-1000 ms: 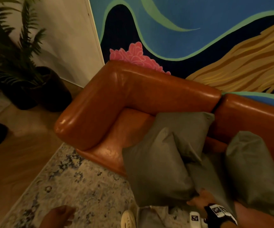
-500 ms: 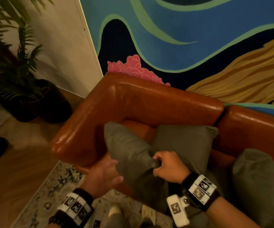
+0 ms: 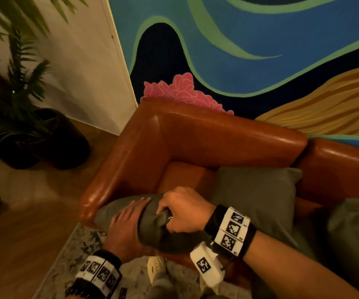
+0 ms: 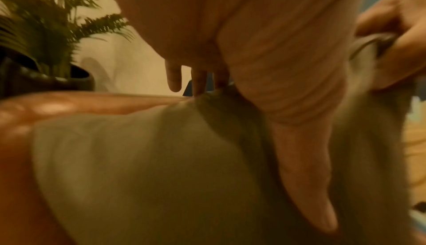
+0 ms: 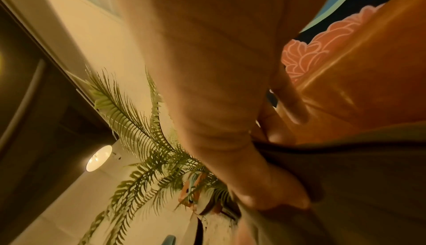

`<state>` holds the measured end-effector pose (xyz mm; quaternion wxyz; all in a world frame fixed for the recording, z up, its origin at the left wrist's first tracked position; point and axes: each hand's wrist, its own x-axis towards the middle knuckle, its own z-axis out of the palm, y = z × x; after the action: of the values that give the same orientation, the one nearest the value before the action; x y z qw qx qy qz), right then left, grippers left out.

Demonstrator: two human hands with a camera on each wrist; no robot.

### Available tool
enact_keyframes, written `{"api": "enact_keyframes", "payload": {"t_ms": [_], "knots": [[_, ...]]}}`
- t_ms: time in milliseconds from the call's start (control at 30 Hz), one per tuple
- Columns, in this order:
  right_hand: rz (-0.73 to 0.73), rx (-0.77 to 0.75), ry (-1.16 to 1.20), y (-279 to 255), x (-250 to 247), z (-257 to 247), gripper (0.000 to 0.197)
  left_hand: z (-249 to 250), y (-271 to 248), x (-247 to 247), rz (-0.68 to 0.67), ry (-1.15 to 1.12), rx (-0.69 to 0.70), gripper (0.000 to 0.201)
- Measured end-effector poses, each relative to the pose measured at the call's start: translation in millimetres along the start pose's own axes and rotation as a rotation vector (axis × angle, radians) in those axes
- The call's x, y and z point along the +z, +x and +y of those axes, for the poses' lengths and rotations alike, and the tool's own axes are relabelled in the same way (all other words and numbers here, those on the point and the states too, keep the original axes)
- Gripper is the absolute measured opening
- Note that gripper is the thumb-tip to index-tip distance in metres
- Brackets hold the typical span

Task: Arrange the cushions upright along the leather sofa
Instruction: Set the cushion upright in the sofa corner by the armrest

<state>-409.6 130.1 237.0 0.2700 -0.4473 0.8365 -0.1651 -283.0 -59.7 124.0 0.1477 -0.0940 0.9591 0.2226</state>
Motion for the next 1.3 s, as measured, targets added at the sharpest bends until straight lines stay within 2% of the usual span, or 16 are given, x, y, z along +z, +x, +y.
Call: {"api": "enact_keyframes", "payload": {"t_ms": [133, 200, 233, 333, 400, 467, 533, 633, 700, 800, 833, 967, 1067, 1167, 1233, 1300], "knots": [[-0.097, -0.069, 0.062, 19, -24, -21, 0.042, -84, -16, -18, -0.099, 0.101, -0.105, 0.163], [-0.130, -0.100, 0.055, 29, -38, -28, 0.043, -115, -31, -26, -0.113, 0.043, -0.111, 0.164], [-0.128, -0.107, 0.055, 36, -44, -29, 0.044, -127, -40, -28, -0.103, -0.023, -0.114, 0.156], [-0.114, -0.073, 0.071, 61, -53, -24, 0.046, -146, -62, -20, -0.029, -0.263, -0.121, 0.116], [-0.128, -0.045, 0.057, 80, -50, -16, 0.046, -155, -68, -5, -0.053, -0.228, -0.181, 0.118], [-0.161, -0.015, 0.026, 98, -45, -4, 0.045, -160, -70, 9, -0.100, -0.321, -0.262, 0.116], [-0.182, 0.041, 0.022, 115, -39, 14, 0.044, -158, -62, 19, -0.133, -0.403, -0.326, 0.102], [-0.152, 0.107, 0.044, 143, -32, 50, 0.041, -146, -43, 29, -0.224, -0.343, -0.394, 0.078], [-0.095, 0.156, 0.052, 164, -30, 76, 0.038, -136, -29, 37, -0.191, -0.340, -0.439, 0.084], [0.054, 0.242, 0.055, 194, -35, 113, 0.044, -121, -12, 39, -0.107, -0.415, -0.508, 0.111], [0.094, 0.269, 0.047, 202, -37, 124, 0.046, -118, -8, 37, -0.094, -0.447, -0.514, 0.114], [0.055, 0.281, -0.085, 219, -39, 151, 0.049, -118, 5, 40, 0.037, -0.596, -0.523, 0.097], [-0.063, 0.247, -0.172, 220, -41, 160, 0.071, -112, 13, 40, 0.181, -0.680, -0.588, 0.098], [-0.144, 0.131, -0.451, 216, -38, 152, 0.113, -112, 18, 40, 0.271, -0.694, -0.663, 0.070], [-0.191, -0.016, -0.536, 215, -26, 135, 0.126, -113, 20, 41, 0.286, -0.652, -0.699, 0.051], [-0.267, -0.164, -0.517, 213, -5, 113, 0.128, -110, 22, 40, 0.298, -0.615, -0.681, 0.037]]}}
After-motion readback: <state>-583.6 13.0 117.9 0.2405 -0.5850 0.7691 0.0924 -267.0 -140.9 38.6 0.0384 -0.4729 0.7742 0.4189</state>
